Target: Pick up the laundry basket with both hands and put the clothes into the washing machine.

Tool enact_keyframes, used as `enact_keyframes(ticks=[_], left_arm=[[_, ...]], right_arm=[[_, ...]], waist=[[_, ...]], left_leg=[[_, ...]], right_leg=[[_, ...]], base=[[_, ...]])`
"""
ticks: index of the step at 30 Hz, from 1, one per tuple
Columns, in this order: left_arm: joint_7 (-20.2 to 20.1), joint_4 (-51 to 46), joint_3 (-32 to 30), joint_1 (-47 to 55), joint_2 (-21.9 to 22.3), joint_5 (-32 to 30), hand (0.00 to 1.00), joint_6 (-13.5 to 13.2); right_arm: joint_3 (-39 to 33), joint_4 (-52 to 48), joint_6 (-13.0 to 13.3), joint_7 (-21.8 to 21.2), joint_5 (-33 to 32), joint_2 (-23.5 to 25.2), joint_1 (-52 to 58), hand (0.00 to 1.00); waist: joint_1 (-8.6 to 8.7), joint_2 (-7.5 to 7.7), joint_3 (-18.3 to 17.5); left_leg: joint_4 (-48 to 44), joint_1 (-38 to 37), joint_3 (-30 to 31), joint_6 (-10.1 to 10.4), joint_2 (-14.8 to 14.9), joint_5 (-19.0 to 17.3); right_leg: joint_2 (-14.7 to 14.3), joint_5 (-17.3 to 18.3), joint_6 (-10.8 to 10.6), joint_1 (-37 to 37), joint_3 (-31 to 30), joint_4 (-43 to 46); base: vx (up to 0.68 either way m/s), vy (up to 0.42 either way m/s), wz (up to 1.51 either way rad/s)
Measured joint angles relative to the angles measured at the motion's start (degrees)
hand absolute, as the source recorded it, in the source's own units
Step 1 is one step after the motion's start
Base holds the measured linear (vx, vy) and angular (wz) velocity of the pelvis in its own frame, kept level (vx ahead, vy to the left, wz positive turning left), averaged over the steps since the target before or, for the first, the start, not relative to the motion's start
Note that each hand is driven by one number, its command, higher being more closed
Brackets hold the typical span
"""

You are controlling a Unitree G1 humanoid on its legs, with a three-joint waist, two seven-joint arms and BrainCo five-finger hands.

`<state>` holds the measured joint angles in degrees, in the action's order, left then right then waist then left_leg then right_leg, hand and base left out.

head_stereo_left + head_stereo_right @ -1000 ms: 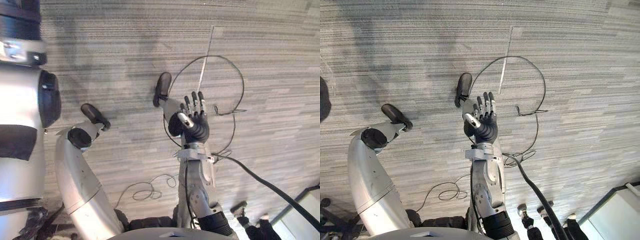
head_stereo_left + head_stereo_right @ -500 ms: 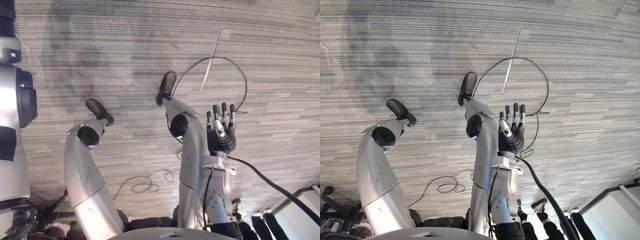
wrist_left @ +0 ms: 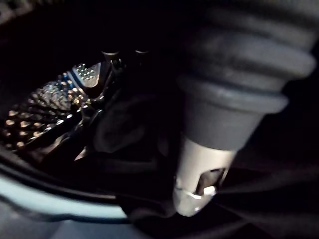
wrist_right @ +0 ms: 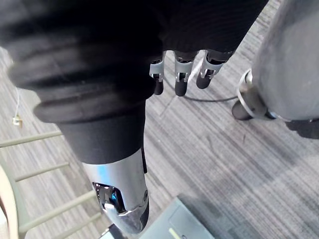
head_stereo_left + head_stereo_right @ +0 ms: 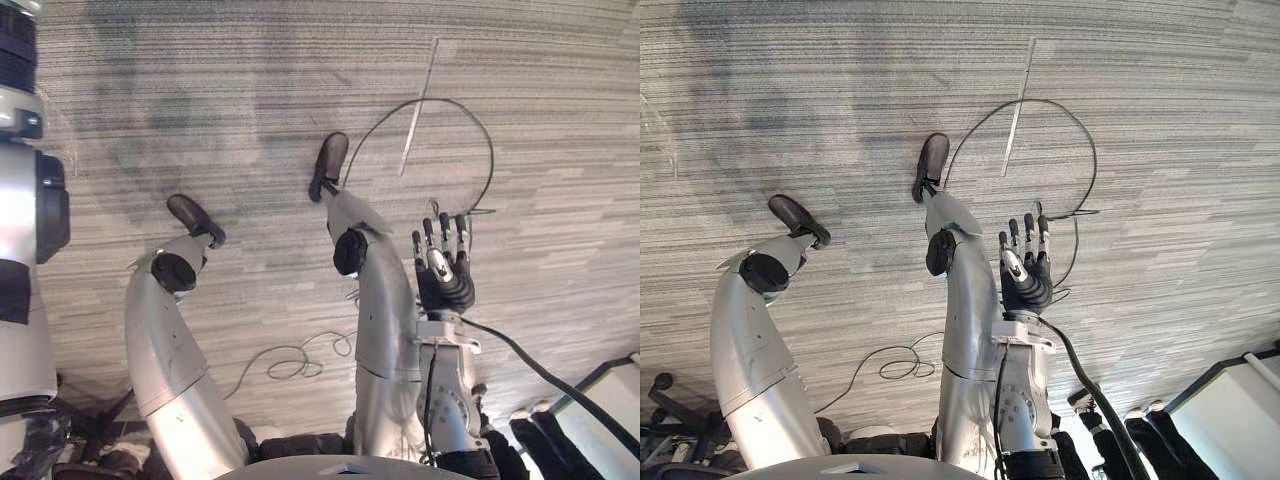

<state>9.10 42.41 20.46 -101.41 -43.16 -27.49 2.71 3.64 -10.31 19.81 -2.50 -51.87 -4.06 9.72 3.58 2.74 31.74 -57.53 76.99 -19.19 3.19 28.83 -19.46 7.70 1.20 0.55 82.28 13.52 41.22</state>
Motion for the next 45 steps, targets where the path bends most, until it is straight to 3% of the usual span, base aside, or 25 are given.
enact_keyframes(ticks=[4, 8, 16, 20, 25, 29, 31, 34, 38, 43, 45], left_arm=[[0.1, 1.0, -3.7, 0.0, -2.6, 0.7, 0.0, 0.3], [2.6, 2.7, -9.9, 0.5, -3.7, 7.5, 0.0, 1.5], [0.1, 3.3, -16.9, 2.4, -3.9, 13.9, 0.0, 3.1], [2.2, -0.7, -22.8, 6.4, -3.5, 17.9, 0.0, 2.9], [4.2, -8.3, -26.0, 16.4, -1.9, 28.7, 0.0, 0.9], [6.4, -18.5, -27.5, 28.1, 1.6, 40.3, 0.0, -4.5], [9.2, -23.1, -27.5, 34.2, 4.0, 42.5, 0.0, -7.1], [12.2, -23.9, -27.5, 37.9, 8.7, 43.8, 0.0, -8.5], [13.1, -22.2, -26.3, 34.3, 10.6, 44.2, 0.0, -8.1], [12.3, -12.3, -19.8, 14.1, 10.3, 45.4, 0.0, -7.6], [12.0, -10.8, -19.1, 11.4, 10.3, 45.4, 0.0, -7.4]], right_arm=[[-0.3, 0.6, -0.4, -0.1, -0.1, -1.0, 3.4, 0.0], [-0.4, 0.5, -0.4, -0.3, -0.1, -0.9, 3.4, 0.0], [-0.6, 0.2, -1.5, 0.1, 0.1, -1.0, 3.4, 0.0], [-0.5, 0.3, -1.5, 0.1, 0.1, -1.1, 3.4, 0.0], [-0.5, 1.3, -1.5, 0.5, 0.6, -1.2, 2.9, 0.0], [0.1, 3.1, -1.5, 0.8, 2.5, -1.8, 2.8, 0.0], [0.7, 3.3, -1.3, 1.9, 3.5, -1.9, 2.6, 0.0], [0.7, 5.1, -1.3, 2.9, 6.4, -2.8, 0.8, 0.0], [1.9, 5.6, -1.4, 4.1, 7.3, -3.8, -1.8, 0.0], [1.9, 6.7, -0.9, 4.2, 7.3, -3.8, -2.1, 0.0], [1.9, 6.8, -0.8, 4.3, 7.4, -3.8, -2.3, 0.0]], waist=[[-0.1, -0.02, 0.0], [-0.29, -0.06, -0.1], [-0.26, -0.06, -0.1], [-0.23, -0.15, -0.2], [-0.49, -0.17, -0.2], [-0.56, -0.17, -0.4], [-0.89, -0.17, -0.4], [-1.43, -0.17, -0.4], [-1.33, -0.17, -0.4], [-0.85, -0.16, -0.4], [-0.43, -0.16, -0.4]], left_leg=[[0.0, 0.0, -0.1, 0.1, 0.3, 0.3], [0.0, 0.0, -0.3, 0.3, 0.8, 0.4], [0.0, 0.7, 0.3, 0.3, 0.9, 1.4], [0.4, 0.7, 0.4, 0.3, 0.8, 2.2], [1.2, -0.1, 0.7, 0.4, 0.6, 3.6], [3.1, -2.6, 0.6, 0.6, -0.2, 5.1], [4.1, -3.6, 0.5, 0.8, -0.4, 5.8], [6.2, -4.6, 0.3, 1.0, -1.2, 7.1], [9.2, -4.4, -0.4, 1.0, -2.0, 9.0], [9.8, -1.9, 0.4, 0.5, -2.1, 9.7], [9.8, -1.6, 0.2, 0.3, -2.1, 9.5]], right_leg=[[-0.3, -0.4, 0.3, 0.0, 0.0, -0.3], [-1.0, -1.0, 0.6, 0.1, -0.1, -0.8], [-1.1, -1.4, 1.2, 0.6, 0.2, -0.6], [-1.0, -1.6, 1.6, 0.6, 0.4, -0.6], [-0.8, -2.0, 2.2, -0.3, 0.9, -0.5], [-0.3, -2.1, 2.4, -2.7, 1.3, -1.5], [-0.3, -2.1, 2.2, -3.6, 1.5, -2.5], [-0.2, -2.8, 1.9, -4.6, 1.8, -4.2], [-0.1, -4.7, 2.3, -4.9, 2.8, -7.7], [-0.5, -6.9, 2.4, -4.9, 4.1, -10.9], [-0.7, -7.8, 2.6, -4.9, 4.0, -11.9]], base=[[0.0, 0.001, -0.04], [-0.01, 0.001, -0.09], [0.0, -0.001, 0.01], [0.0, -0.012, 0.05], [-0.01, -0.026, 0.09], [-0.02, -0.035, 0.14], [-0.03, -0.034, 0.08], [-0.03, -0.043, 0.12], [-0.01, -0.036, 0.08], [0.0, -0.019, 0.0], [0.0, -0.007, -0.1]])
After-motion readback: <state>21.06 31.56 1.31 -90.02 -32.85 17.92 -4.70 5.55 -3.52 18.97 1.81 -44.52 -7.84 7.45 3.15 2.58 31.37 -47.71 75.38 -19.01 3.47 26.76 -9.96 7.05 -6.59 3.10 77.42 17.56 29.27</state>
